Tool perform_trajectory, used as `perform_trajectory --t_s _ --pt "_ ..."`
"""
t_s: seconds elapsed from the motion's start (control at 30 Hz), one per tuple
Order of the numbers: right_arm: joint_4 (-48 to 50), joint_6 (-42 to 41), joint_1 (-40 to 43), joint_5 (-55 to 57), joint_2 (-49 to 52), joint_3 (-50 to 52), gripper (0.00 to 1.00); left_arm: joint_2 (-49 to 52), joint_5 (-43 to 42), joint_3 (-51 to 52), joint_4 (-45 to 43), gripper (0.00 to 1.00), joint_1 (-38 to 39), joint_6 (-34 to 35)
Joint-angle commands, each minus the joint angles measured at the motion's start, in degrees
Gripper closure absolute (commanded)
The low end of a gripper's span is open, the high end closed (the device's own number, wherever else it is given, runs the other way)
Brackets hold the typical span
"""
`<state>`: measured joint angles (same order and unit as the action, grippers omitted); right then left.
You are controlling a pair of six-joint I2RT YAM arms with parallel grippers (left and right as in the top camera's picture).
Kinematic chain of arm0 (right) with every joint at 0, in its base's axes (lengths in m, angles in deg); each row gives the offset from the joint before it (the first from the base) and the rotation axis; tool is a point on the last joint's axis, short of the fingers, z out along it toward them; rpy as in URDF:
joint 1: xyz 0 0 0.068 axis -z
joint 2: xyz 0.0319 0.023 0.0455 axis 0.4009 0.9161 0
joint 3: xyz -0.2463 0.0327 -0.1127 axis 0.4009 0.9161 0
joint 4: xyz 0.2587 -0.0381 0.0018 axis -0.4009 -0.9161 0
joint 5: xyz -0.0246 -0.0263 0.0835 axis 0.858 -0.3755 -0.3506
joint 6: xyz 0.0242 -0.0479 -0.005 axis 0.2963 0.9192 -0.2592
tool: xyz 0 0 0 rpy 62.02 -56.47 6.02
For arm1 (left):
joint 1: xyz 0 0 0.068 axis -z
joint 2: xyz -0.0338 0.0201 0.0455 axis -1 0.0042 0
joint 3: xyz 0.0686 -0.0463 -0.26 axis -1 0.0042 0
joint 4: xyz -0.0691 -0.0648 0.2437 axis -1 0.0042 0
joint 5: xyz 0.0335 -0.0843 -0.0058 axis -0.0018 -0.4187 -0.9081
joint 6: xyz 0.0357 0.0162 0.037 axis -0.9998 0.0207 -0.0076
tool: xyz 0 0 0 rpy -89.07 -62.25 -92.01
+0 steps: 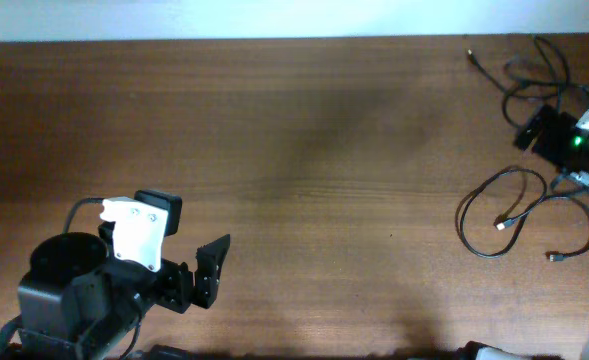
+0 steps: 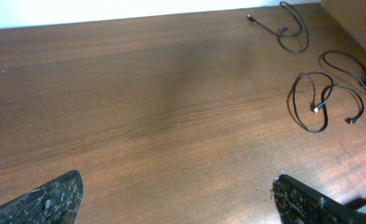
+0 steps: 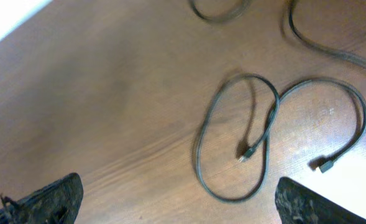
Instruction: Untangle cables
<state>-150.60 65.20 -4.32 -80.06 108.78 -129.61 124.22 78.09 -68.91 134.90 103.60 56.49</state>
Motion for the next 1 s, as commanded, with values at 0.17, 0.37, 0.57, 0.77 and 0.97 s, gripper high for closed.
perform_trajectory --t_s 0.17,0.37,0.57,0.77,0.97 --pt "-16.48 1.84 -7.67 -7.39 -37.73 -0.76 0.01 -0.09 0.42 0.04 0.0 0.01 -0.13 0.31" --pt "-17.35 2.03 -7.67 -6.97 -47.65 -0.76 0.02 -0.09 0.42 0.07 0.0 0.01 -0.13 0.31" --pt "-25.59 3.56 -7.67 -6.97 -47.71 1.25 0.01 -0.09 0.42 0.07 0.0 0.01 -0.13 0.31" --pt "-8.33 3.74 -7.69 -7.89 -67.84 28.7 0.01 -0.09 0.42 0.07 0.0 0.01 -0.13 0.31" --pt "10.82 1.33 -7.74 -17.9 -76.3 49.92 0.02 -0.09 0.42 0.07 0.0 0.01 -0.13 0.31"
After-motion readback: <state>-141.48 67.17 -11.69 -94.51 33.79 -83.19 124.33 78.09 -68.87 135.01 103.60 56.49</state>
